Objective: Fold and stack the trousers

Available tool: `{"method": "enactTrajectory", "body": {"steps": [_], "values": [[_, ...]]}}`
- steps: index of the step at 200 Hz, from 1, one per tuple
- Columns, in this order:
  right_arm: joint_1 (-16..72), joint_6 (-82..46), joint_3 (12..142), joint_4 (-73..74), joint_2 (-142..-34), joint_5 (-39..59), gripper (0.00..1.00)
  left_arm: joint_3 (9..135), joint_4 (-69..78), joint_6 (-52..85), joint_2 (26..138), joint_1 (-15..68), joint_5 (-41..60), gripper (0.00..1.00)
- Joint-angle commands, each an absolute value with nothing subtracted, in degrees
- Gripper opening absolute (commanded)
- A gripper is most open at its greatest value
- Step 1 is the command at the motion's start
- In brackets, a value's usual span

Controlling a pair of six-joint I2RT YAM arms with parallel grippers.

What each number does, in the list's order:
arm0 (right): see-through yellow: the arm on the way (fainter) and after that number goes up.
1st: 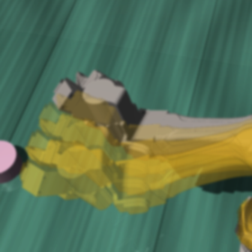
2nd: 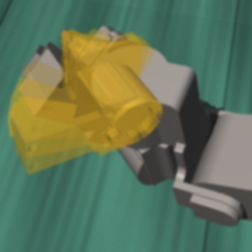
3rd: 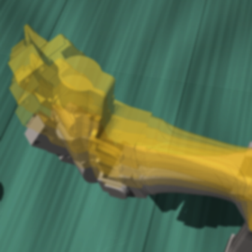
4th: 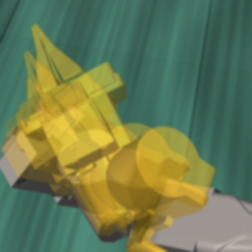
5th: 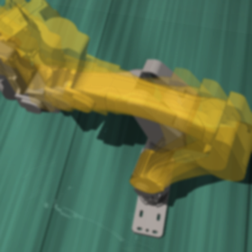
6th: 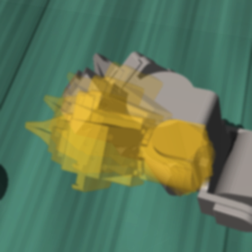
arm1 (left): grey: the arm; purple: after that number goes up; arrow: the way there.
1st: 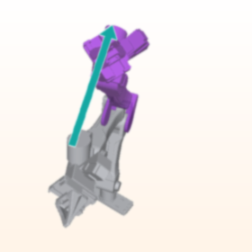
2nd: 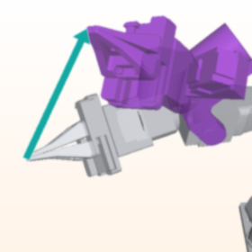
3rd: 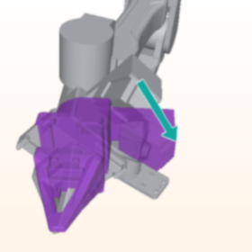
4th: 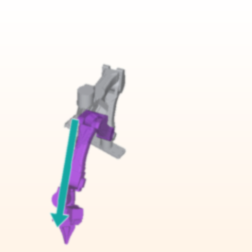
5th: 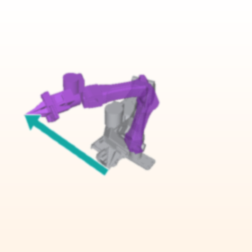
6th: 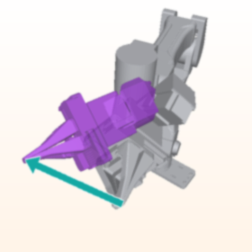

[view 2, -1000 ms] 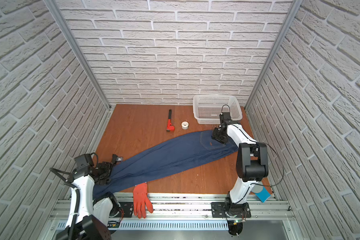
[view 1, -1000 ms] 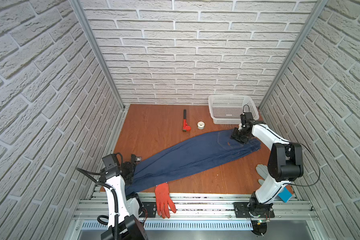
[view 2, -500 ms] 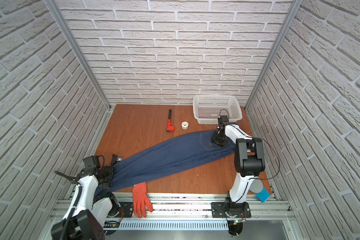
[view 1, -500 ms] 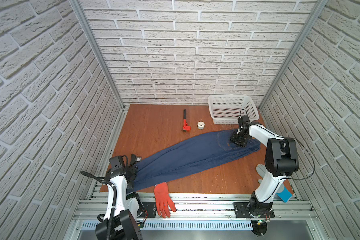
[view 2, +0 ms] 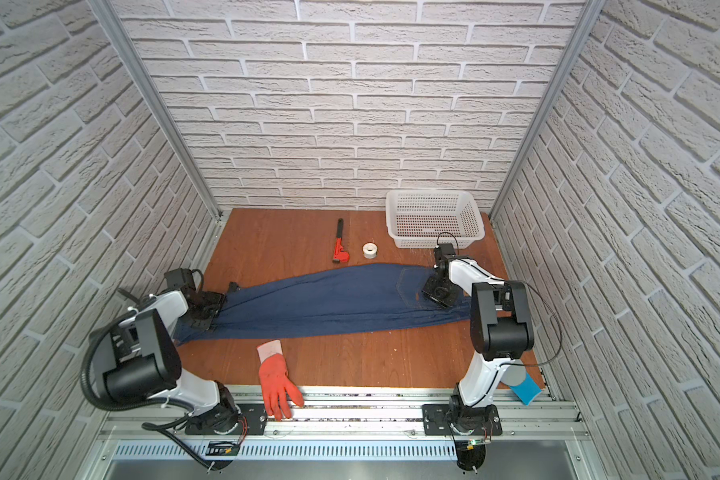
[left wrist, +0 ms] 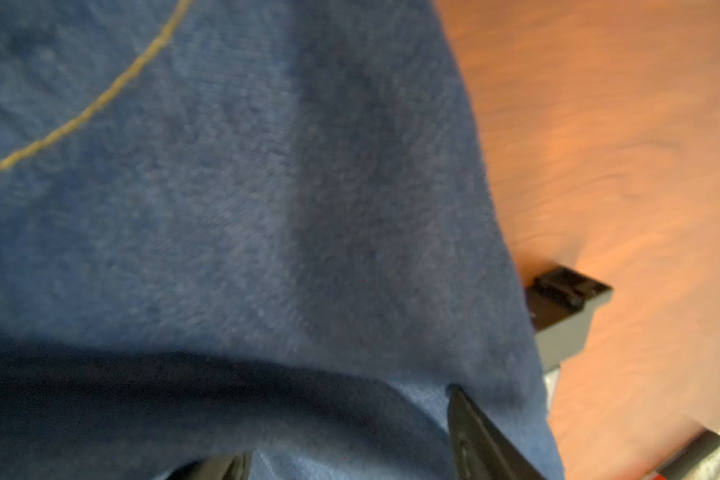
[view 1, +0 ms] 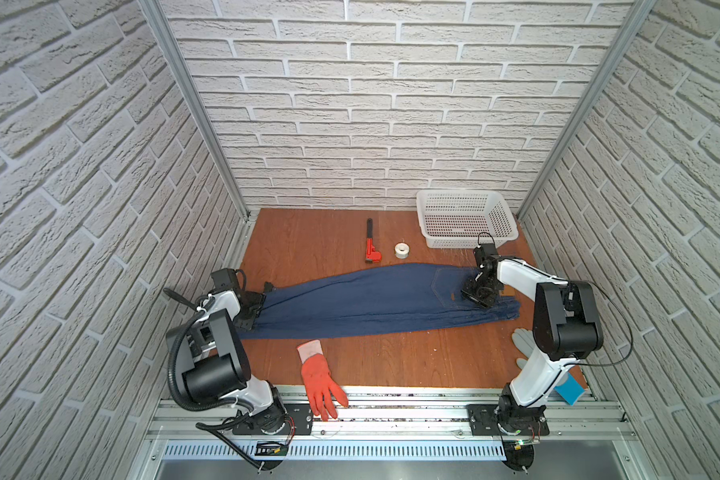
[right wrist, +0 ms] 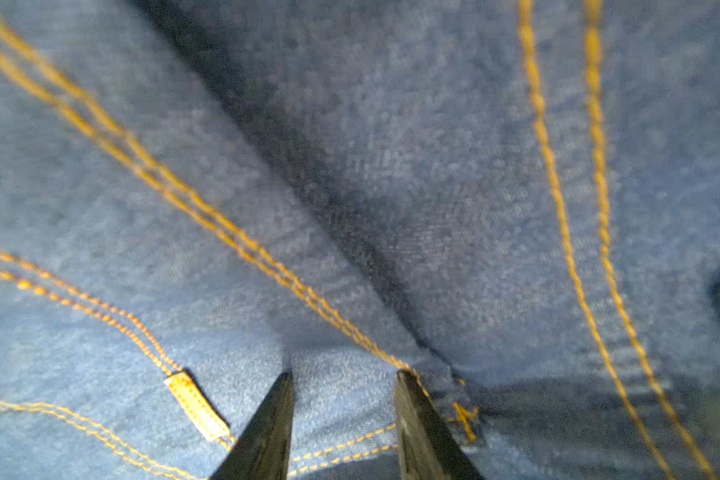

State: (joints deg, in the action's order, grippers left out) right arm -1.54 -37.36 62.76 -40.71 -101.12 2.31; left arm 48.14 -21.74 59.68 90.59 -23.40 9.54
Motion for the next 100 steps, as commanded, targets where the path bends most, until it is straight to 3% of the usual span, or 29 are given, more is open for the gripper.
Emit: {"method": "enactTrajectory", "body": {"steps": [1,61,100], "values": [[-2.0,-41.1,58.8,-42.0,-98.2,-3.3,0.43,49.7,-17.7,56.2,98.3,-22.0,9.8,0.72],[-3.5,-43.4,55.6,-41.7,-94.7,-5.8,0.43,59.2,-19.8,55.2,104.4,-17.9,11.2,0.72],[-2.6,-41.9,62.2,-45.0,-89.4,-4.8,0.47,62.1,-24.4,52.0,92.6,-17.9,10.0,0.76]]}}
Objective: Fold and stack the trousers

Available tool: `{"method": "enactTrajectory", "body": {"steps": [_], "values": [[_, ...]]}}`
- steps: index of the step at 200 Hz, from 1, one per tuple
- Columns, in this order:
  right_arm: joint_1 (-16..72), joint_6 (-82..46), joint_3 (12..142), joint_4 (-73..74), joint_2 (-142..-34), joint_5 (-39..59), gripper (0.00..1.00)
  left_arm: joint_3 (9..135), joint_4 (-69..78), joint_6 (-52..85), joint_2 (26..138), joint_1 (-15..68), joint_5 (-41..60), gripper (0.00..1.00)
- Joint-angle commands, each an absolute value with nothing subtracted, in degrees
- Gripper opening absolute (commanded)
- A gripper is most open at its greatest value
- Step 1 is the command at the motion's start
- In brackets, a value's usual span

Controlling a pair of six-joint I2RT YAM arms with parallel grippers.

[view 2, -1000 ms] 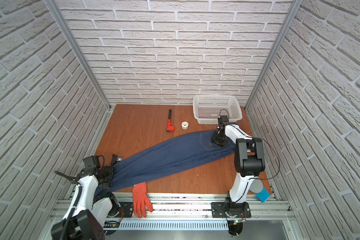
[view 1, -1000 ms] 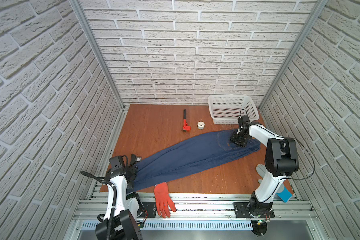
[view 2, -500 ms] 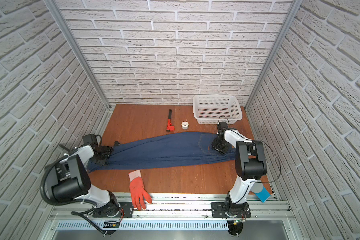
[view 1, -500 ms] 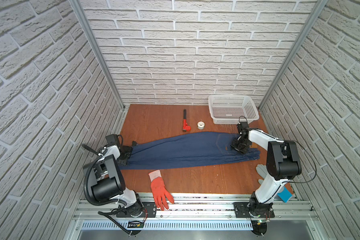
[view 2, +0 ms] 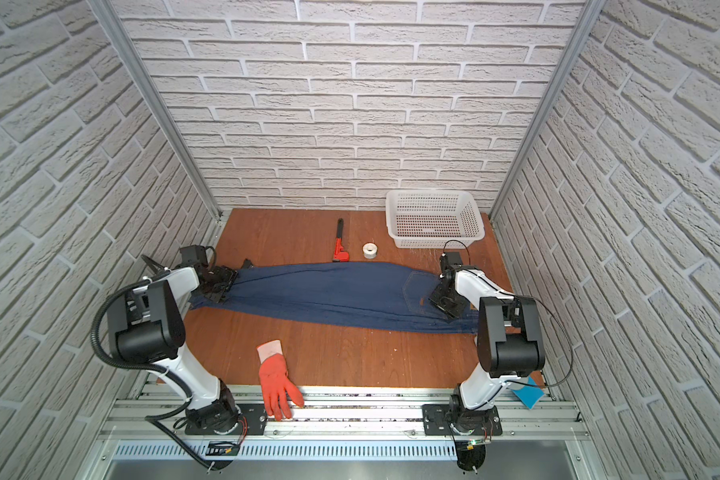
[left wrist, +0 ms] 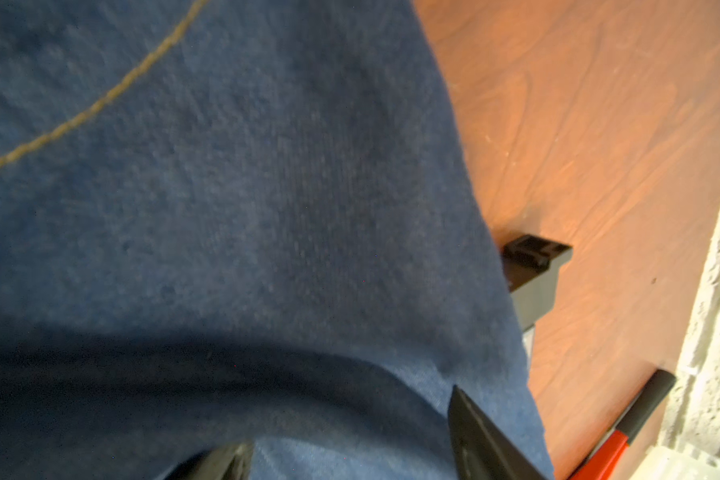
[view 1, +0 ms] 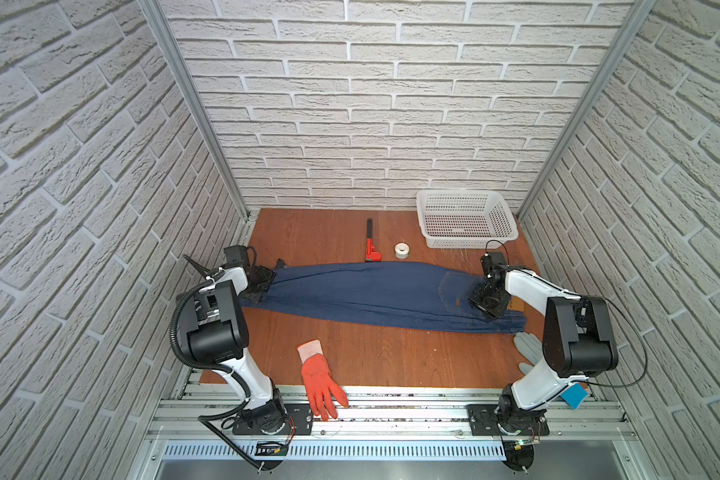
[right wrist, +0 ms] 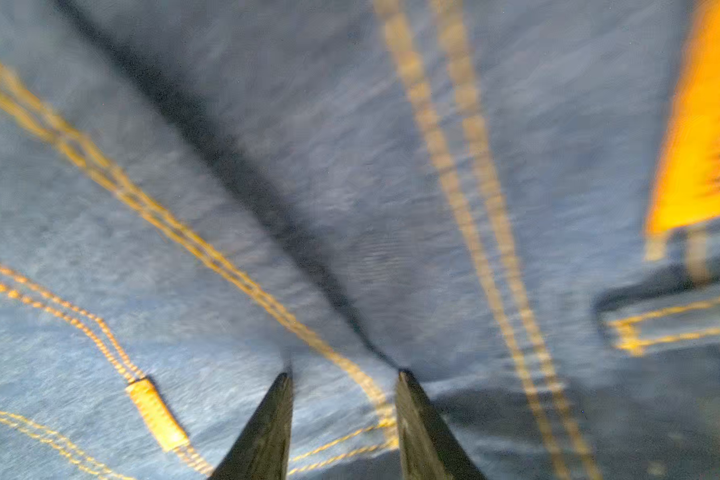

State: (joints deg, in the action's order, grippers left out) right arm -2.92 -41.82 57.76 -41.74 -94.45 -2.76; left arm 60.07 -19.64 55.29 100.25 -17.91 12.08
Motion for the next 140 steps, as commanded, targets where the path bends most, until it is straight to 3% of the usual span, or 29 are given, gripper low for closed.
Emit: {"method": "enactTrajectory", "body": {"steps": [1,66,106,140], "values": [[-2.5,-41.8,62.4,-45.2,-89.3,-4.8,0.47,62.2,-24.6,51.9,92.0,-17.9,9.9,0.76],[-1.6,-46.0,62.7,-54.3,-77.7,-6.4,0.56,62.7,-39.3,45.6,69.9,-24.7,9.1,0.91],[-1.8,-48.9,56.3,-54.7,-72.4,-8.3,0.59,53.5,-40.0,43.5,66.2,-34.0,15.3,0.92],[-2.6,-49.9,54.6,-53.0,-74.0,-8.0,0.60,49.9,-37.5,43.8,67.8,-37.2,20.6,0.93]]}}
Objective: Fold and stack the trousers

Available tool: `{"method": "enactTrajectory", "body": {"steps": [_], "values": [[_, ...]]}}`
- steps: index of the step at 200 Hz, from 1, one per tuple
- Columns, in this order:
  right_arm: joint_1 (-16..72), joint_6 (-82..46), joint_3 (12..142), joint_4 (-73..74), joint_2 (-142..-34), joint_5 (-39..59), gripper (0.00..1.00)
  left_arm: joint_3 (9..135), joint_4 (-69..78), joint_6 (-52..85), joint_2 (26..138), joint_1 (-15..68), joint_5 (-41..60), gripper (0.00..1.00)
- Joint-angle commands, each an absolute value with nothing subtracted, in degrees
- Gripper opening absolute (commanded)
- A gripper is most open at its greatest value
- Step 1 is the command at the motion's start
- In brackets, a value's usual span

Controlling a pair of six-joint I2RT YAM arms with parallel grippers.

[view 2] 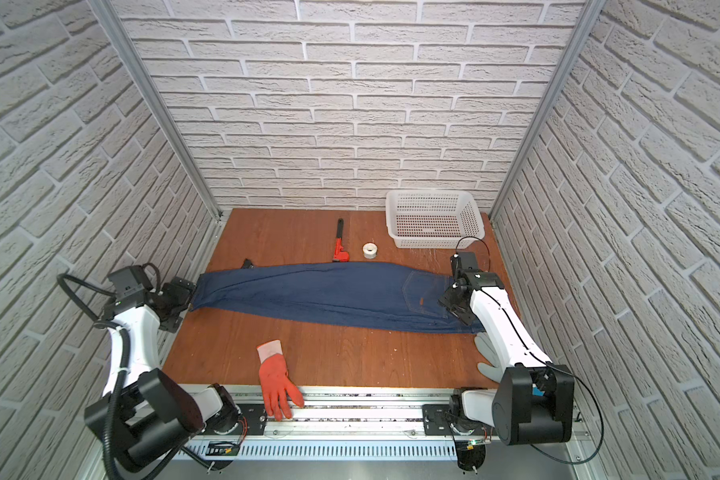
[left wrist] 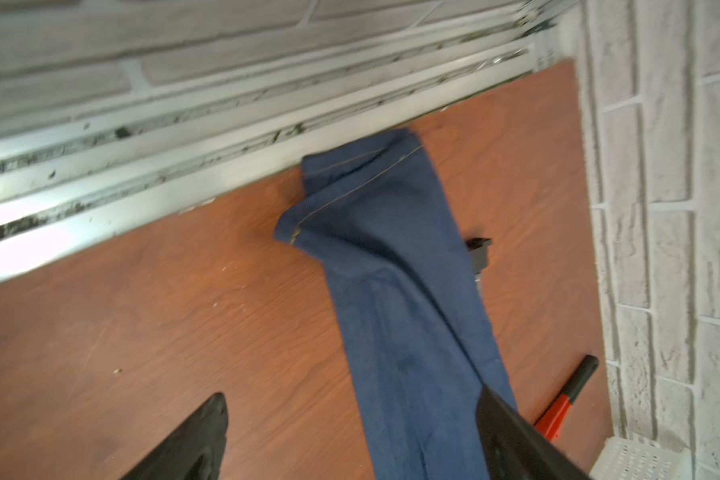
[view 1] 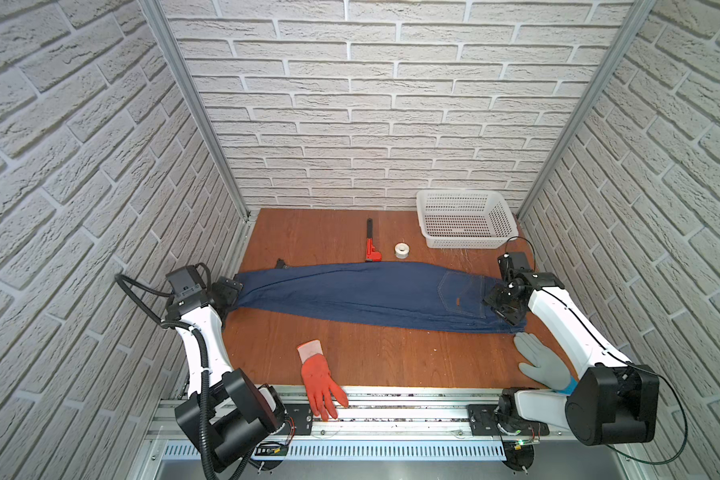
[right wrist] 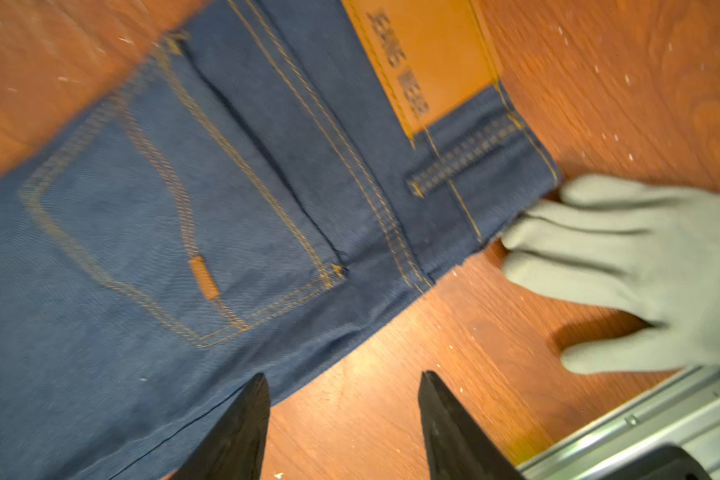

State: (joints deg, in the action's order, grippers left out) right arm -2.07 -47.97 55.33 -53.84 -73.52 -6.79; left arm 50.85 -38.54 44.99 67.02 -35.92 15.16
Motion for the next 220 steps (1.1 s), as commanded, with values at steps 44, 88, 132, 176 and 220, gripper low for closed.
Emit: {"method": "enactTrajectory", "body": {"steps": [44,88,132,176,220], "values": [[-5.9,-51.4,51.3,-47.2,-78.9,-3.6,0.61,49.3,-36.3,44.8,69.6,-37.7,22.1,0.94],[-9.6,-51.0,50.0,-43.4,-83.1,-1.1,0.60,49.5,-35.3,45.1,70.9,-38.2,22.8,0.95],[-13.2,-50.0,49.6,-40.6,-84.4,0.2,0.33,47.1,-29.1,47.2,76.5,-38.2,26.3,0.95],[-14.7,-49.6,49.5,-39.0,-85.4,1.6,0.05,46.3,-22.1,50.2,81.9,-37.5,26.2,0.96],[-15.2,-49.0,50.4,-39.6,-84.9,1.5,0.05,48.0,-18.3,51.5,86.7,-37.4,23.5,0.90]]}}
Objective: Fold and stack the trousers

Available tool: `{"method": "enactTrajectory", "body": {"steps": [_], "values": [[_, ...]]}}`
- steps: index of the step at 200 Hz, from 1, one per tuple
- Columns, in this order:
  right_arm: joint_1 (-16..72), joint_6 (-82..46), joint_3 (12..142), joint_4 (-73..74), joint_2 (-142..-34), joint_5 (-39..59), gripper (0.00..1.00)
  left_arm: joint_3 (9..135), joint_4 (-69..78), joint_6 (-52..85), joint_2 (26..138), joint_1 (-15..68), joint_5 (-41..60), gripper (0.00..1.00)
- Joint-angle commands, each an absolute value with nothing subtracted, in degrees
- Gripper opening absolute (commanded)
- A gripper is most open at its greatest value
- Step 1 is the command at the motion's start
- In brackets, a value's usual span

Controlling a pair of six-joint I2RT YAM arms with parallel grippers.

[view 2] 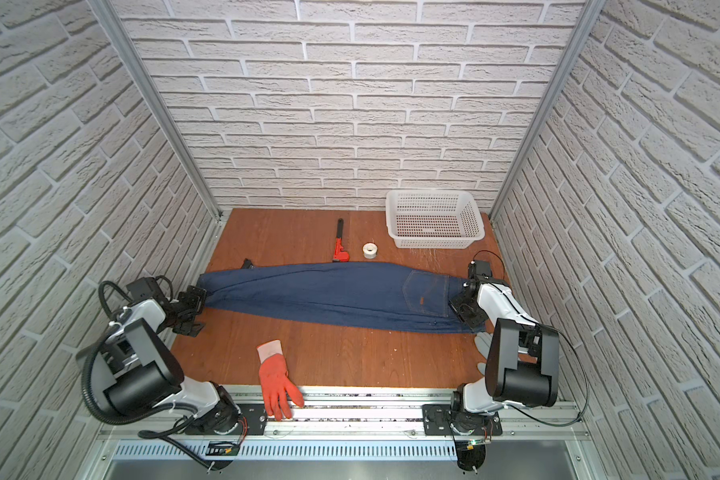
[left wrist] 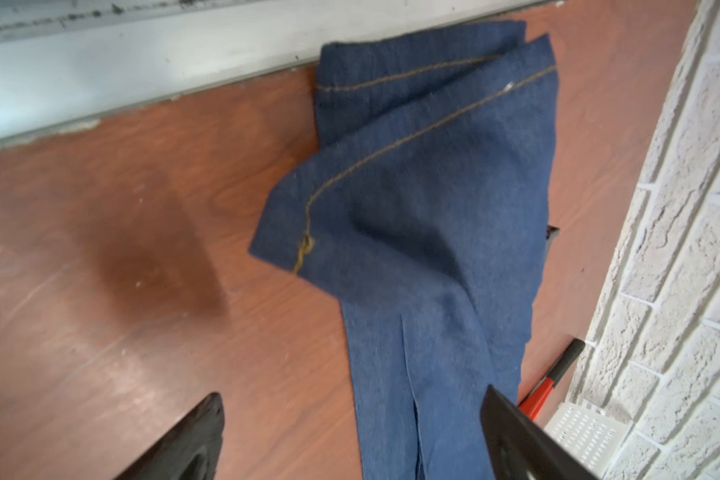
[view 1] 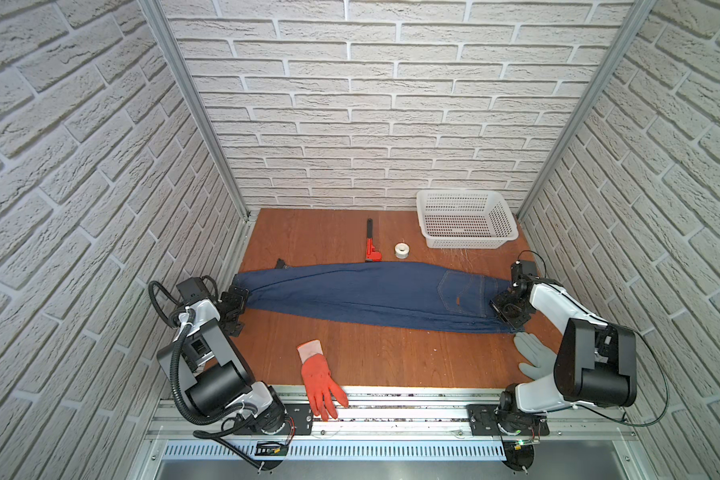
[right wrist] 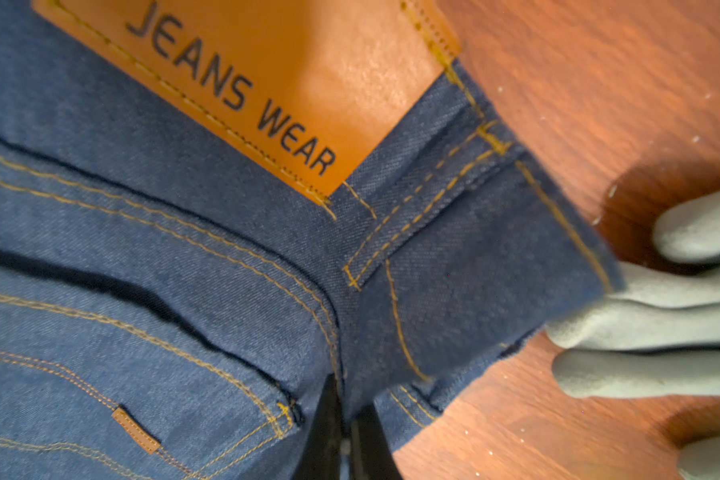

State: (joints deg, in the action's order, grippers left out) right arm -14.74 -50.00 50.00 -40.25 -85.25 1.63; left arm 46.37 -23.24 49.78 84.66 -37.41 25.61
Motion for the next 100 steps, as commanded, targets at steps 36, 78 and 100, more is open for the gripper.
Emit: {"method": "enactTrajectory", "body": {"steps": [36,78,100], "values": [[-15.2,-48.8,50.8,-39.8,-84.6,2.0,0.05,50.4,-15.0,53.6,90.4,-37.2,22.2,0.80],[-15.3,-48.1,51.2,-40.1,-84.6,2.2,0.06,53.4,-14.0,55.1,92.6,-37.0,20.3,0.82],[-15.2,-47.9,51.2,-39.9,-85.1,2.3,0.05,55.1,-15.0,55.4,95.1,-36.3,19.6,0.82]]}}
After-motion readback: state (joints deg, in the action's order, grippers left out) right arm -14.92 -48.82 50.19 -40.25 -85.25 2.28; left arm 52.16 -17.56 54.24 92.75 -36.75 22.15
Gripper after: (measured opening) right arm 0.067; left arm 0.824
